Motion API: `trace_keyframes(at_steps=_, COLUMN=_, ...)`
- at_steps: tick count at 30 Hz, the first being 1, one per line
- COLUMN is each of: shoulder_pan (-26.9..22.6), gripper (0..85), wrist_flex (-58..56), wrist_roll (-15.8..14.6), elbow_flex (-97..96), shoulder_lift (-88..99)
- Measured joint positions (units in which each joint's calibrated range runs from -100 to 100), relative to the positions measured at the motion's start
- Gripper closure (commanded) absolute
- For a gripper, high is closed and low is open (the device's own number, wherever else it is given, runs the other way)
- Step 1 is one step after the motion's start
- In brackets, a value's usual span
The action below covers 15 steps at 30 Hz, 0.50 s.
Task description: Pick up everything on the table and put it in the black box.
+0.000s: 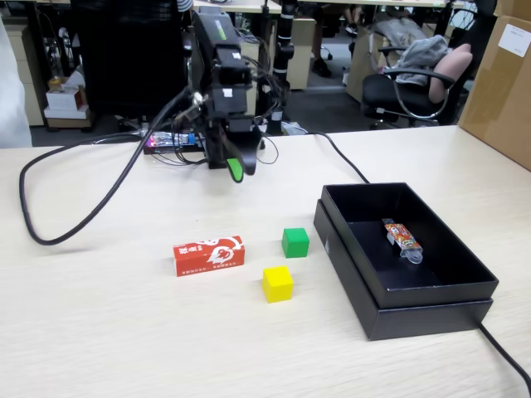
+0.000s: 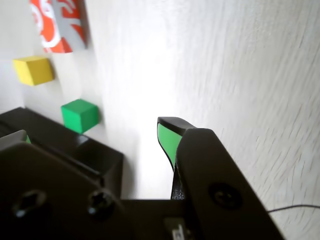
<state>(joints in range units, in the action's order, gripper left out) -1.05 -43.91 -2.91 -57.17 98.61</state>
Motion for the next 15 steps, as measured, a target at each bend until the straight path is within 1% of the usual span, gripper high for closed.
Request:
trace_keyframes(at_steps=6, shoulder_pan=-1.86, gripper=38.0, wrist_flex=-13.08, wrist_roll=-0.68, elbow_flex=14.79, shoulder_lift=0.00)
trace_keyframes(at_steps=8, shoulder_pan=-2.93, gripper=38.0, wrist_flex=-19.57, wrist_roll=-0.98, elbow_flex=22.47, shoulder_lift=-1.27)
trace_keyframes(at_steps=10, shoulder_pan=-3.17, gripper=38.0, wrist_flex=-21.79, wrist_roll=-1.17, elbow_flex=25.84, shoulder_lift=-2.66)
trace_keyframes(at_steps=12, shoulder_pan=-3.37, gripper=38.0, wrist_flex=-25.49, wrist_roll=-1.37, elbow_flex=33.33, shoulder_lift=-8.23)
trace_keyframes(at_steps=15, shoulder_pan=-3.37, gripper=38.0, wrist_flex=-31.50, wrist_roll=-1.90, elbow_flex=46.21, shoulder_lift=-22.42)
